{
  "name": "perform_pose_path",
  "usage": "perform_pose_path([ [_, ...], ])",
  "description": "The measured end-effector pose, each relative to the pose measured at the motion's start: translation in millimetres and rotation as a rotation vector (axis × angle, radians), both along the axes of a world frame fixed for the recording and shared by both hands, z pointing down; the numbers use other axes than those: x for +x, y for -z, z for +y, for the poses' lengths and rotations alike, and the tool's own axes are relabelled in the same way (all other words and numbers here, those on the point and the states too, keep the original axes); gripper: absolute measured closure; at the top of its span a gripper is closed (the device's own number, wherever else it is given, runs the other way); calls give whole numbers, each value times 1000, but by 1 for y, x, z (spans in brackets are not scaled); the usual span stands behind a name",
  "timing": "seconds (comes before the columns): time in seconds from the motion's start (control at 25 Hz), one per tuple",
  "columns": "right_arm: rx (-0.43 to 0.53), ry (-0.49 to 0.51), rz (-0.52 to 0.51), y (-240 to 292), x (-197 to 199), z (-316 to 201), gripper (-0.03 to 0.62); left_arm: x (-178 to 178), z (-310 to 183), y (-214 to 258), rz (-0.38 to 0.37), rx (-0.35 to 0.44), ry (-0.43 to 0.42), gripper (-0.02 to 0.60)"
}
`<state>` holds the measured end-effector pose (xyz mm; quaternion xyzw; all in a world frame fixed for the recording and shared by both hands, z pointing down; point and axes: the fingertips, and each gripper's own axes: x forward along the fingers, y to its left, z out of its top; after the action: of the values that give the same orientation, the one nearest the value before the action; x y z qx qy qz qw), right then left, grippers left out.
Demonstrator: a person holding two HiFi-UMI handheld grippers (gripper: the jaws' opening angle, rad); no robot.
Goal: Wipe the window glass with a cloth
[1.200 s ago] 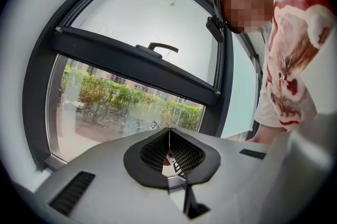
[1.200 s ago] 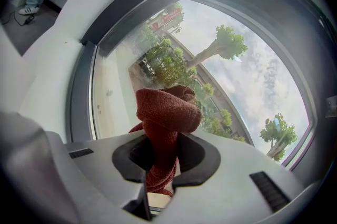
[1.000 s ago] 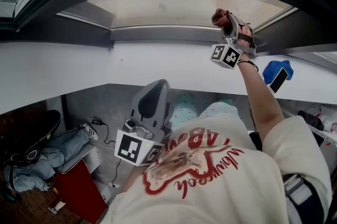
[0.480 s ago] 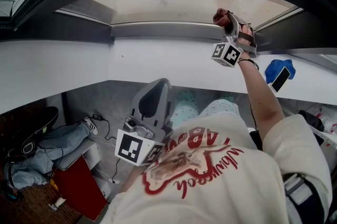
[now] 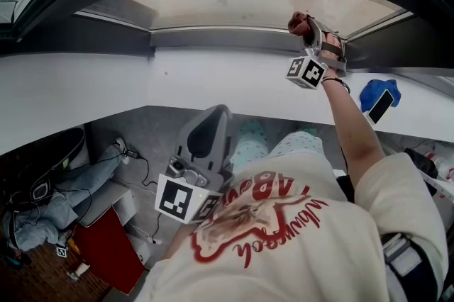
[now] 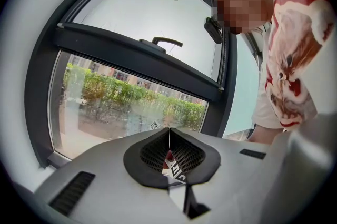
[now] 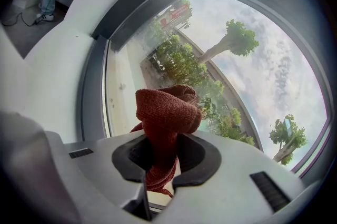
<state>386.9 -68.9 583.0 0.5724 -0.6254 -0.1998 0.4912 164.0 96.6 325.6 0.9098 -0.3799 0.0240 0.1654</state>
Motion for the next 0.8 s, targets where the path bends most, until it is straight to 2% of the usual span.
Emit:
perform_pose_path([
  [0.52,-45,7,14,-19,-2,-1,520,0,-5,0,18,-23,9,560],
  [0.8,-83,18,31,-35,-3,-4,520,-6,-6,-6,-11,-24,5,560],
])
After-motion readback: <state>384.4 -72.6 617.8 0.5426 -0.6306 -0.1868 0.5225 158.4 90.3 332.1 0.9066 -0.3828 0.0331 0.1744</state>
